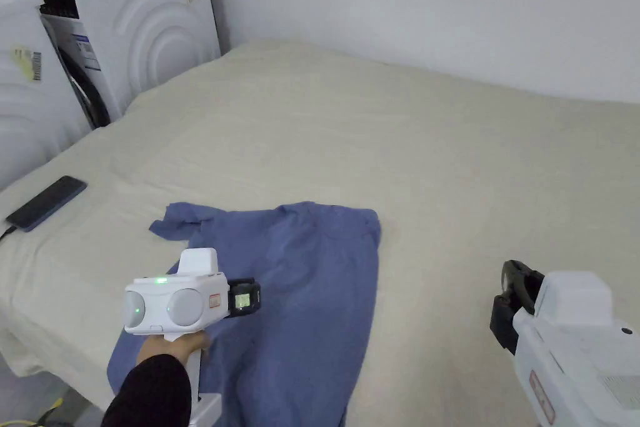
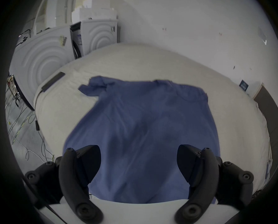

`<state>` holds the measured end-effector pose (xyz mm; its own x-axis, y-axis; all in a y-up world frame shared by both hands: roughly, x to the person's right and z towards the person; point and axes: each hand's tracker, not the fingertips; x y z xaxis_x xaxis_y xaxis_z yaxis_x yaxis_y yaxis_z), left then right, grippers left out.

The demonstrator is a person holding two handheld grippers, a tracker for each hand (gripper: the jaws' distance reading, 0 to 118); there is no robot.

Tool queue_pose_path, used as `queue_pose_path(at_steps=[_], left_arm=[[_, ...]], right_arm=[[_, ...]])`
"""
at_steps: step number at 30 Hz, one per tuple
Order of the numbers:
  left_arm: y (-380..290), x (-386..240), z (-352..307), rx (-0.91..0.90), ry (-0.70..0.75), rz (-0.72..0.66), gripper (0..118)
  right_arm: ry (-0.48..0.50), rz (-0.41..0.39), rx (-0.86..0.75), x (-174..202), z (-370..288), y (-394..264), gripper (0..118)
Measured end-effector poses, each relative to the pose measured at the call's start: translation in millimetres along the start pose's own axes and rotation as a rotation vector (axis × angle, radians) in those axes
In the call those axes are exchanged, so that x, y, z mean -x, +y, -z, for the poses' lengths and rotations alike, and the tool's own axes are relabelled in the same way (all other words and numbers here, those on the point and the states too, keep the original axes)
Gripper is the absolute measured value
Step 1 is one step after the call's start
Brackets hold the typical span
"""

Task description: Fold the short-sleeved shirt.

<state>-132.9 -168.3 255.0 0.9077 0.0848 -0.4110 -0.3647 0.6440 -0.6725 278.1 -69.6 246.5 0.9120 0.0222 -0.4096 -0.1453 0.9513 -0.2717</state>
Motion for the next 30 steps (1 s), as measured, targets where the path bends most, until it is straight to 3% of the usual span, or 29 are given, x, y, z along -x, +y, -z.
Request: queue_pose_path(at_steps=[5,6,9,11,15,19,24,30], left_arm=[[-3,-5,39,0.086,0.026,0.0,101],[-6,-7,45,0.133,0.03,0.004,95],[-12,-13,54,0.193,-0.012,0.014,50],[-16,-22,47,0.157,0.001,0.01,42],[-12,-26,51,0.162,-0.021,0.017,0],[-12,-21,37,0.123,-0.055,-0.009,0],[-9,2,-4,0.018,-0.278,-0.191,0],[-1,-31,-46,-0.023,-0.52,-0.229,0]], right_arm=[[-0.033,0.0,0.034,-13,6,-10,0],[-0.039,0.0,0.041,-15,6,-12,0],[-0.051,0.001,0.054,-20,8,-15,0],[-0.056,0.005,0.062,-22,8,-17,0],[-0.061,0.011,0.064,-26,5,-16,0],[-0.066,0.015,0.055,-32,-3,-14,0],[-0.083,0.033,0.04,-45,-15,-11,0],[-0.11,0.072,0.011,-62,-38,-8,0]])
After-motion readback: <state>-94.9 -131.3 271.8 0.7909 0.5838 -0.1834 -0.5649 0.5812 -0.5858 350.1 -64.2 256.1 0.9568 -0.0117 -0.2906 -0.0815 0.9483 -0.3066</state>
